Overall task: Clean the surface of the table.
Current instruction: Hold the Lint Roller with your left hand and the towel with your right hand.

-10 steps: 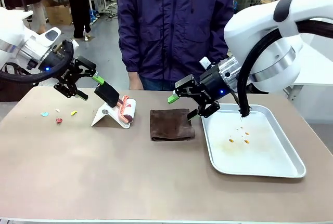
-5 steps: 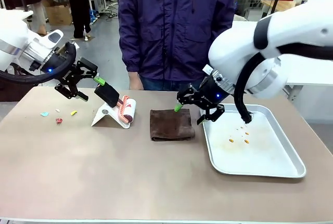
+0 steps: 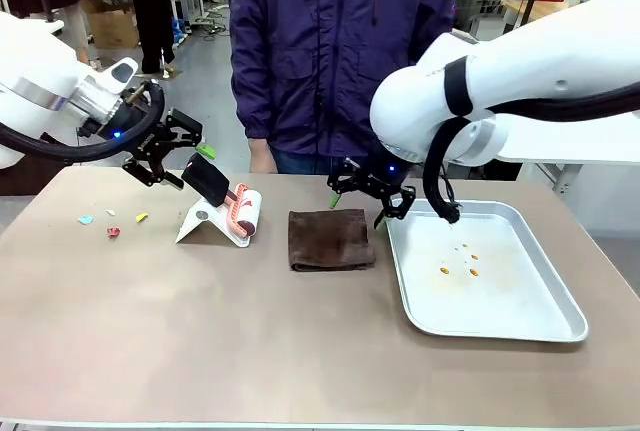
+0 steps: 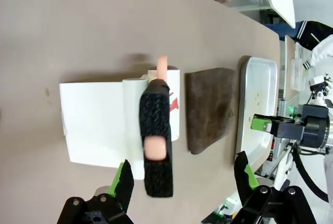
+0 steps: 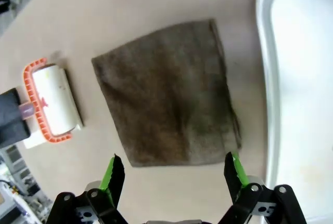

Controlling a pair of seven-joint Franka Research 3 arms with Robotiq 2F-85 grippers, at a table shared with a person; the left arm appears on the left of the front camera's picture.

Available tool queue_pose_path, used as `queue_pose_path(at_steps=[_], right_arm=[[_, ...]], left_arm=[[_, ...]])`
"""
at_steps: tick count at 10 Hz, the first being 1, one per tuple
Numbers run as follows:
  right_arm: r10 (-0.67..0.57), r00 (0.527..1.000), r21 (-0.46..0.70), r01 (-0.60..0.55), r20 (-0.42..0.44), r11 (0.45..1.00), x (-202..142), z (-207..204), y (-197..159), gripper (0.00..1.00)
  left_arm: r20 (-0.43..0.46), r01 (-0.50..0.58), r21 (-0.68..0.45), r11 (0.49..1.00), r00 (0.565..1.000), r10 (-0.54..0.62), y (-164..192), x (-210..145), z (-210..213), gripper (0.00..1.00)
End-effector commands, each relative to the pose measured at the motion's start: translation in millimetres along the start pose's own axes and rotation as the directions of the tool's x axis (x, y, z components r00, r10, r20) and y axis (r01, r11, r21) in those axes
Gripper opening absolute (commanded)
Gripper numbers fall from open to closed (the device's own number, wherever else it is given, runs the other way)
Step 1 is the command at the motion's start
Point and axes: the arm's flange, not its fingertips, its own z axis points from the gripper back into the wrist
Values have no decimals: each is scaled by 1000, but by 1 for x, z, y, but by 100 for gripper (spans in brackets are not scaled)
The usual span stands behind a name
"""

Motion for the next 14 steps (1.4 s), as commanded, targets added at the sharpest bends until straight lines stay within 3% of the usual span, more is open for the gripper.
queue_pose_path(at_steps=[1,3,8,14], right_arm=[[63,998,-71,-63,7,995,10,-16,26,100],[99,994,-170,-91,40,981,15,-29,35,100],[87,996,-209,-82,13,975,22,-40,34,100],[110,994,-377,-98,9,921,23,-61,45,100]], left_arm=[[19,-11,-9,1000,1000,11,-4,5,-7,100],[16,-28,4,1000,999,28,-4,8,-12,100],[5,-45,43,998,999,45,14,16,-9,100],[-56,-18,40,999,998,20,-4,19,-34,100]])
